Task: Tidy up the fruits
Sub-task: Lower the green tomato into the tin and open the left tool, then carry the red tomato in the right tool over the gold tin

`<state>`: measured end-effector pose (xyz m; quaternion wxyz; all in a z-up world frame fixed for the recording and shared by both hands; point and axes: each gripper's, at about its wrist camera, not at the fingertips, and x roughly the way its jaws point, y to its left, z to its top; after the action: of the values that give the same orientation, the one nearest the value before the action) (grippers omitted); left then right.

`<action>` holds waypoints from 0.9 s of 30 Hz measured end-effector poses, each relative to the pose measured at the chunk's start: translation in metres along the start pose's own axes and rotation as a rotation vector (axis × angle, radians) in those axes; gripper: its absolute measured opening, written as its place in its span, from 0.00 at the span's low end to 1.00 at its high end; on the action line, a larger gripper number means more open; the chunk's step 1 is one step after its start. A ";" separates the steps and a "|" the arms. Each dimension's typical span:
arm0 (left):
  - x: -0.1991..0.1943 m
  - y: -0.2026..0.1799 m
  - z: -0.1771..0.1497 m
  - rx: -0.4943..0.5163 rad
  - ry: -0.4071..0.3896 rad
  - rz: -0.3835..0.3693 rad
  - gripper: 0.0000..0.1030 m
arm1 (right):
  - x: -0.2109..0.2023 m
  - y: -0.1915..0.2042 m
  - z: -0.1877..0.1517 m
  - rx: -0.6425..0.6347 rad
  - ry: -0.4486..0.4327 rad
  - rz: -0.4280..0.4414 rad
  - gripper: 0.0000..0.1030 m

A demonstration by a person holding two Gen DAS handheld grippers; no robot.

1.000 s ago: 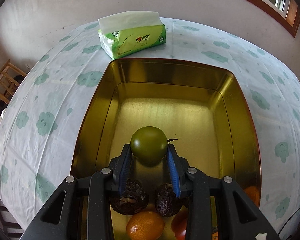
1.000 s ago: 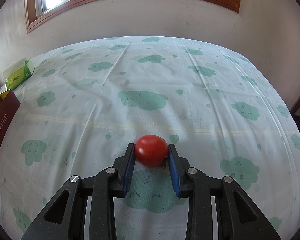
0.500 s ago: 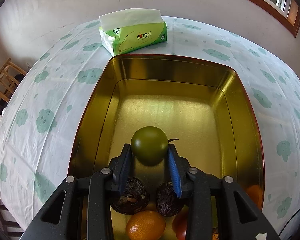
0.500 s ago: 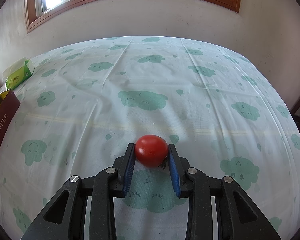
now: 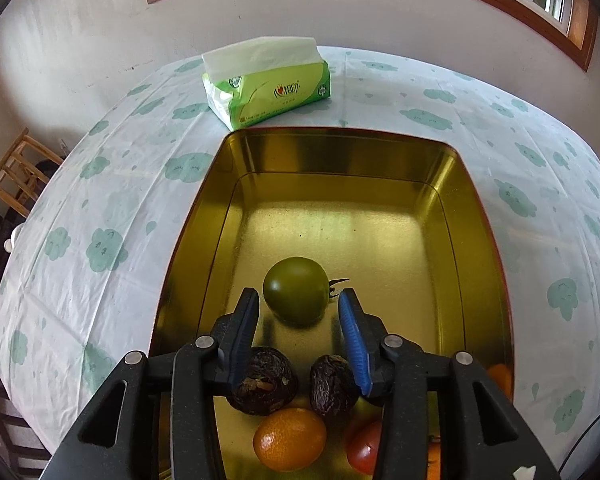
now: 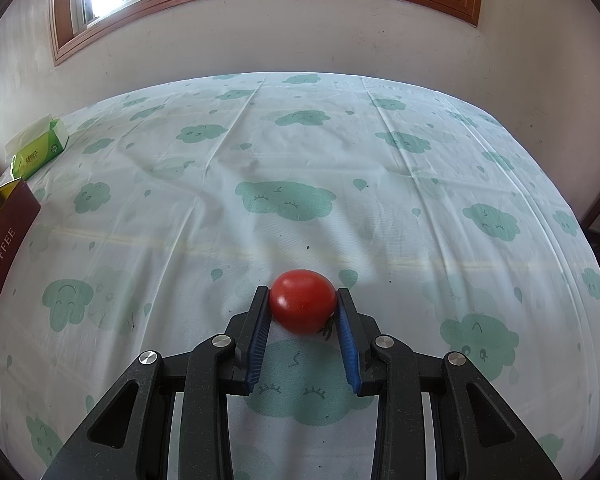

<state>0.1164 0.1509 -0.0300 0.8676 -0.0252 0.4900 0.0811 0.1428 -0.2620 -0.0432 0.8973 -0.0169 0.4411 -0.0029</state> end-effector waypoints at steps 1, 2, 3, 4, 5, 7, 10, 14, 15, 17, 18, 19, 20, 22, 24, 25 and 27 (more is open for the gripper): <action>-0.004 0.000 0.000 -0.002 -0.009 0.000 0.38 | 0.000 0.001 0.000 0.000 0.000 -0.001 0.33; -0.008 -0.001 0.000 -0.004 -0.018 0.000 0.39 | 0.000 0.000 0.000 0.000 0.000 -0.001 0.33; -0.010 -0.002 -0.001 -0.005 -0.024 0.003 0.41 | 0.000 0.001 0.000 0.000 0.000 0.000 0.33; -0.015 -0.002 -0.001 -0.007 -0.032 0.009 0.42 | 0.000 0.000 0.000 0.000 0.000 -0.001 0.33; -0.018 -0.002 -0.002 -0.011 -0.040 0.011 0.44 | 0.000 0.000 0.000 0.000 0.000 0.000 0.33; -0.025 -0.002 -0.003 -0.017 -0.053 0.009 0.45 | 0.000 -0.001 0.000 -0.001 0.000 -0.001 0.33; -0.038 -0.001 -0.006 -0.031 -0.074 0.004 0.47 | 0.000 0.000 0.000 0.000 0.000 0.000 0.33; -0.054 0.000 -0.013 -0.037 -0.101 -0.005 0.52 | 0.000 0.000 0.000 -0.001 0.000 -0.001 0.33; -0.057 0.001 -0.015 -0.039 -0.107 -0.004 0.55 | 0.000 0.000 0.000 -0.001 0.000 -0.002 0.33; -0.063 0.002 -0.018 -0.041 -0.114 -0.003 0.57 | 0.000 -0.001 0.000 -0.002 0.000 -0.003 0.33; -0.066 0.003 -0.020 -0.043 -0.120 -0.005 0.58 | 0.000 0.000 0.000 -0.003 0.000 -0.004 0.33; -0.069 0.005 -0.022 -0.045 -0.126 -0.004 0.58 | 0.000 -0.001 0.000 -0.002 0.000 -0.003 0.33; -0.070 0.006 -0.024 -0.047 -0.130 -0.002 0.59 | 0.000 -0.001 0.000 -0.002 0.000 -0.003 0.33; -0.073 0.011 -0.027 -0.054 -0.130 0.006 0.61 | 0.000 0.000 0.001 -0.003 0.000 -0.004 0.33; -0.076 0.014 -0.033 -0.061 -0.130 0.013 0.63 | 0.000 -0.001 0.001 -0.002 0.000 -0.003 0.33; -0.076 0.016 -0.035 -0.063 -0.129 0.017 0.64 | -0.001 0.000 0.001 -0.003 0.000 -0.004 0.32; -0.077 0.019 -0.040 -0.064 -0.127 0.023 0.66 | -0.001 0.000 0.001 -0.001 0.000 -0.006 0.32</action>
<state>0.0406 0.1560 0.0157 0.8946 -0.0420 0.4316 0.1081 0.1429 -0.2618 -0.0421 0.8972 -0.0185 0.4411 -0.0052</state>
